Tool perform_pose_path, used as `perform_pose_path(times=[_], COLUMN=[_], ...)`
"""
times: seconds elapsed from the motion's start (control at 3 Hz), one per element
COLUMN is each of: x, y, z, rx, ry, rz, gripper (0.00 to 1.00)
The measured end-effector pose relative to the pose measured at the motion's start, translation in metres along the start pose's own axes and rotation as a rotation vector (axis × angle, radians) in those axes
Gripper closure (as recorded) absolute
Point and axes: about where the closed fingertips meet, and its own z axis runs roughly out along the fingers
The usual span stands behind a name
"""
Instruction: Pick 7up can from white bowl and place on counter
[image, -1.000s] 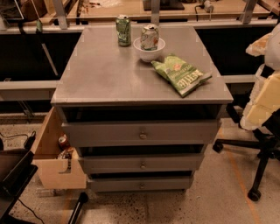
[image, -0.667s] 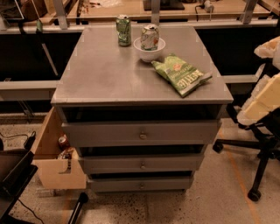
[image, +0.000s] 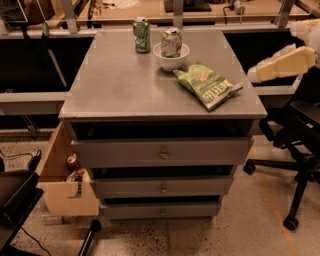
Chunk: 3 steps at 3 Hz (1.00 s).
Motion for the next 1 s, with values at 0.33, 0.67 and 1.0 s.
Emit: perform_pose_path(times=[0.33,0.67,1.0], x=[-0.021,-0.030,-0.030], y=[-0.029,-0.043,-0.043], z=[0.017,0.016,0.016], rx=[0.071,0.127,0.127], ry=[-0.176,-0.210,-0.210], rz=[0.141,0.148,0.148], gripper=[0.00,0.00,0.00])
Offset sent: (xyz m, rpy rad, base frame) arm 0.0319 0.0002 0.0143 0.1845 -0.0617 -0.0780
